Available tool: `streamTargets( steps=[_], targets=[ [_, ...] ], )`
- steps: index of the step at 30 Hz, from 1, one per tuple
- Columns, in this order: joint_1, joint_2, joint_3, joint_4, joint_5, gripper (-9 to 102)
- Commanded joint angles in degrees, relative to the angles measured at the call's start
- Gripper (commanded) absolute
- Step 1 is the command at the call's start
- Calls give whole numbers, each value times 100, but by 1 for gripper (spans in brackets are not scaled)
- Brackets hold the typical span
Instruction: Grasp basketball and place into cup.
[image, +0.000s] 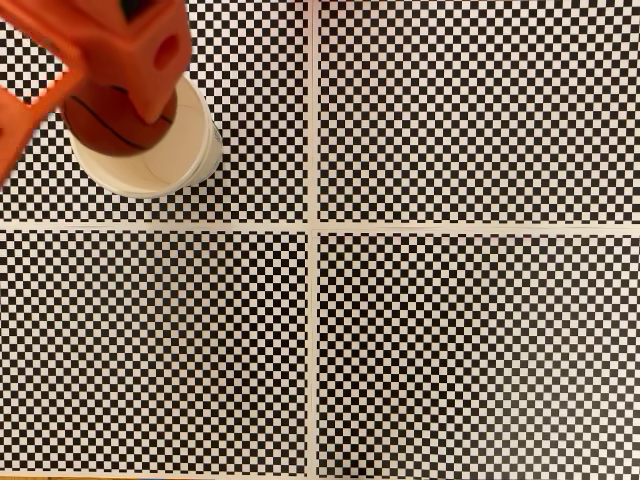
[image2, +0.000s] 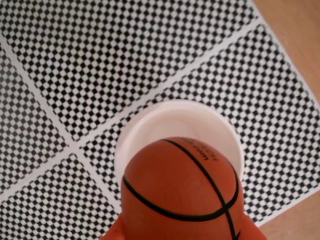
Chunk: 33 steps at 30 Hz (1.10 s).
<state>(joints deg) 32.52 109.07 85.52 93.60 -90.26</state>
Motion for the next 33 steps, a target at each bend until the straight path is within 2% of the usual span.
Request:
streamTargets(
  steps=[1,14,33],
  targets=[
    [0,-18,-176,-123,26,15],
    [-9,-299,-369,-211,53,16],
    [-229,-369,-422,-237,158,27]
  ],
)
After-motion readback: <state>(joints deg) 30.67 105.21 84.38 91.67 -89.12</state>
